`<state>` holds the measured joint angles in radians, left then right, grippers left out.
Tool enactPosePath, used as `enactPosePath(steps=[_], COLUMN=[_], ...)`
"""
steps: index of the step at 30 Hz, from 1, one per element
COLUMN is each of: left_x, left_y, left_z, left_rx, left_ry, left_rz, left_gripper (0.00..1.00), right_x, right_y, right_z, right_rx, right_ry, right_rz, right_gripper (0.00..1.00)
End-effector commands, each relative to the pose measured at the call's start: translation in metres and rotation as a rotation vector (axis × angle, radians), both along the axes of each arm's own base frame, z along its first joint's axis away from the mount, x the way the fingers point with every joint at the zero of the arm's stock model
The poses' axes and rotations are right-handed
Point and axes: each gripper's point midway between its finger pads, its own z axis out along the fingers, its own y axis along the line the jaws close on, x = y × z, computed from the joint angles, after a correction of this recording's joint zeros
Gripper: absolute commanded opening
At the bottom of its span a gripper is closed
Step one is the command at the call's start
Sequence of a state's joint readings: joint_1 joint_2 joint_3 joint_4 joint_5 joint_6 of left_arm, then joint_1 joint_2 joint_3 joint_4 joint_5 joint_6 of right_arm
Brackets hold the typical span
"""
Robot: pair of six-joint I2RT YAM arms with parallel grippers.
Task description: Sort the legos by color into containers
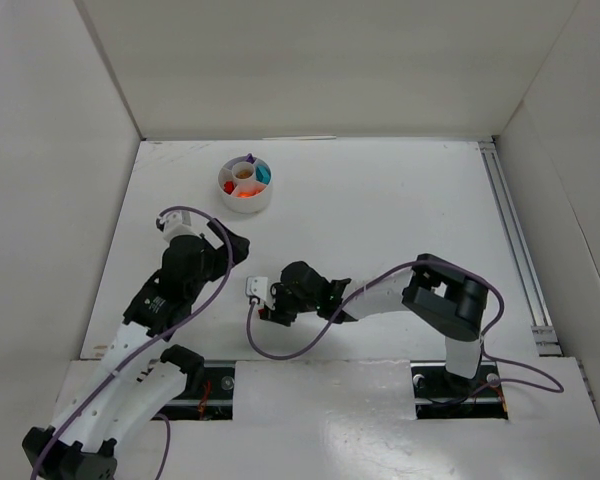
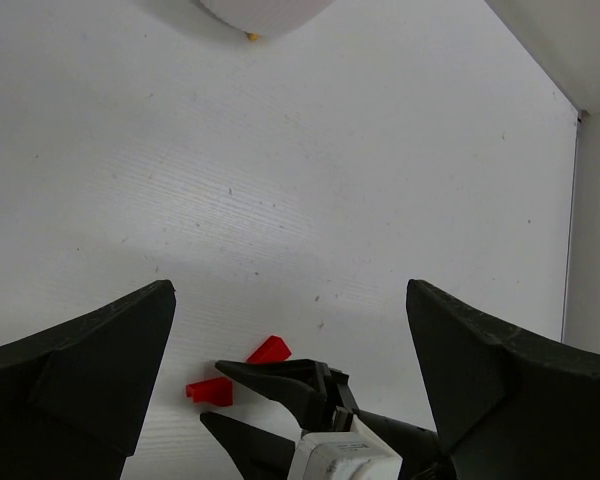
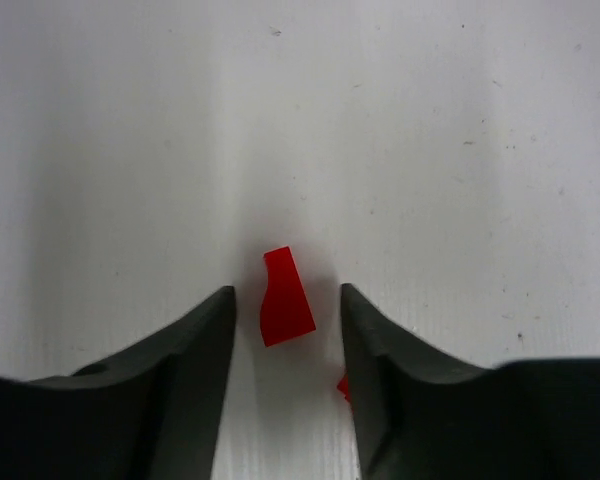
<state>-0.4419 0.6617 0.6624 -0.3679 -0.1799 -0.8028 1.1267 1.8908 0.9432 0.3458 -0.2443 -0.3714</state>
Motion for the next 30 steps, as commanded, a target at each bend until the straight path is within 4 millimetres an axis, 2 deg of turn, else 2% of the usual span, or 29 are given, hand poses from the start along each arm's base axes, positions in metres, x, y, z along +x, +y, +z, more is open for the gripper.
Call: enactPosePath(steps=[1,8,11,12,14,16,17,18,19,20,22,23,28,30], left_x=[-0.001,-0.004,-0.006,-0.007,-0.008,-0.011,-0.014,-0.017,-0.023,-0.024,-0.035,-0.040,-0.072,-0.076], left_y=[0.003,0.005,0.002,0.000,-0.011,-0.022,-0.035,-0.042,-0.057,-0.057,-0.079,-0.084,-0.112,-0.116], left_z=[0.002,0.008,0.004,0.003,0.005,0.011,0.014,0.012,0.019,0.019,0.033,0.040,0.065,0.070], left_rx=[-0.005,-0.026,-0.030,-0.026,-0.045,-0.043,-0.071,-0.081,-0.115,-0.115,-0.182,-0.196,-0.292,-0.309], left_ry=[-0.013,-0.039,-0.027,-0.026,-0.028,-0.053,-0.070,-0.075,-0.122,-0.122,-0.197,-0.235,-0.401,-0.415], left_rz=[0.020,0.025,0.007,-0.005,-0.066,-0.151,-0.228,-0.276,-0.377,-0.378,-0.524,-0.570,-0.849,-0.885], left_gripper=[1.00,1.00,1.00,1.00,1.00,1.00,1.00,1.00,0.98,0.97,0.95,0.94,0.88,0.85], right_x=[-0.003,-0.012,-0.015,-0.015,-0.014,-0.012,-0.010,-0.005,-0.003,0.001,0.010,0.012,0.015,0.014], right_y=[-0.017,-0.027,-0.025,-0.025,-0.023,-0.024,-0.026,-0.032,-0.038,-0.040,-0.054,-0.061,-0.080,-0.081], right_z=[-0.032,-0.026,-0.008,-0.004,0.021,0.042,0.065,0.073,0.093,0.108,0.125,0.144,0.186,0.196], right_rx=[-0.118,-0.111,-0.072,-0.060,-0.009,0.032,0.076,0.082,0.117,0.143,0.154,0.193,0.271,0.290], right_ry=[0.013,0.011,-0.004,-0.010,-0.036,-0.064,-0.095,-0.122,-0.151,-0.176,-0.215,-0.244,-0.299,-0.306], right_rz=[-0.007,0.028,0.052,0.052,0.051,0.040,0.026,-0.010,-0.032,-0.056,-0.135,-0.161,-0.224,-0.225], right_gripper=[0.48,0.25,0.16,0.16,0.12,0.12,0.12,0.12,0.13,0.13,0.13,0.13,0.13,0.13])
